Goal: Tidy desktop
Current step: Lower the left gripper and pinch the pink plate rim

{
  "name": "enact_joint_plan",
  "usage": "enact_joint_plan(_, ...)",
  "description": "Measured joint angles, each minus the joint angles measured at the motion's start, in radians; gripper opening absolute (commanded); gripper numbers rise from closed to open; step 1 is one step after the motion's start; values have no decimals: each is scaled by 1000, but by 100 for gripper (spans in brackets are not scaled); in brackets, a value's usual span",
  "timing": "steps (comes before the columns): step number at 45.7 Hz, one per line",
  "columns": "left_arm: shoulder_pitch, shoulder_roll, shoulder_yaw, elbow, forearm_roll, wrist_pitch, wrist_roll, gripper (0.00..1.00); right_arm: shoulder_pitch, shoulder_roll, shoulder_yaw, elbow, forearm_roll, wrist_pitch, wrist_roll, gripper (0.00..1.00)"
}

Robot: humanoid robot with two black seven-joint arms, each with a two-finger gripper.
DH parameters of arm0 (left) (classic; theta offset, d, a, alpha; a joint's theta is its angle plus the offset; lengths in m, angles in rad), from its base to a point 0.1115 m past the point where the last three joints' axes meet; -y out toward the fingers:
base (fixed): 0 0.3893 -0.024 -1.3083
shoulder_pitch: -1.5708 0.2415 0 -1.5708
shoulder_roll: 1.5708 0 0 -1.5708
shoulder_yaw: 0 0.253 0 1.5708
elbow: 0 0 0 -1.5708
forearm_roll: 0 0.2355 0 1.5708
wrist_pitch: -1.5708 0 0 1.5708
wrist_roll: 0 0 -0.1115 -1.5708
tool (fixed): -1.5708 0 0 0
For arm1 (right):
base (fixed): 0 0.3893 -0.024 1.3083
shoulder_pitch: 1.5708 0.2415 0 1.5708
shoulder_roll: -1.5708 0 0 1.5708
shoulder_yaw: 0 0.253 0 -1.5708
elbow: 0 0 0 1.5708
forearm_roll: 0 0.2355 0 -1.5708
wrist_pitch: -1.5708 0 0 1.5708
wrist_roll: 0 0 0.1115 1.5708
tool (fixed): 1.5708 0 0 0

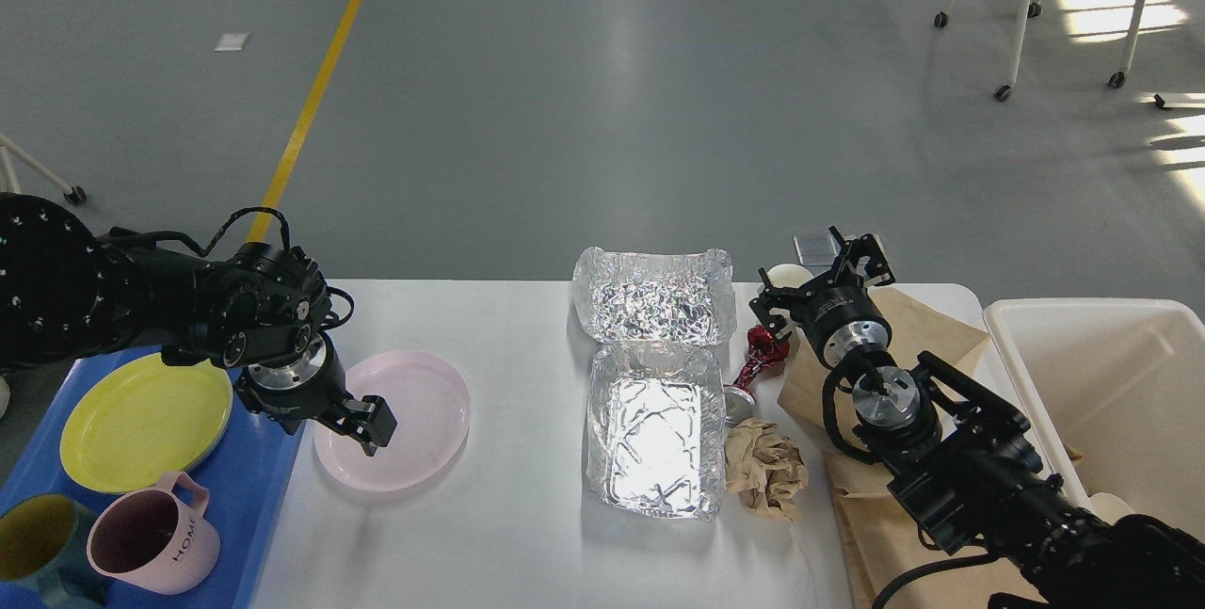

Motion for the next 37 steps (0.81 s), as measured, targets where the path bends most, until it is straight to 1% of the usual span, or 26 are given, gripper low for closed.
enact_joint_plan(5,-3,-14,-16,-6,102,2,-11,96,0,0,0,0,0,0,0,100)
enact_joint_plan(14,5,-39,-77,-11,200,3,-12,96,0,0,0,0,0,0,0,100)
enact_joint_plan(23,11,-64,-126,-11,122,0,0,96,0,0,0,0,0,0,0,100)
enact_joint_plan(32,11,-86,-131,0,29,0,1,96,0,0,0,0,0,0,0,100)
enact_joint_plan(37,16,-100,-131,6,16,19,2,96,0,0,0,0,0,0,0,100)
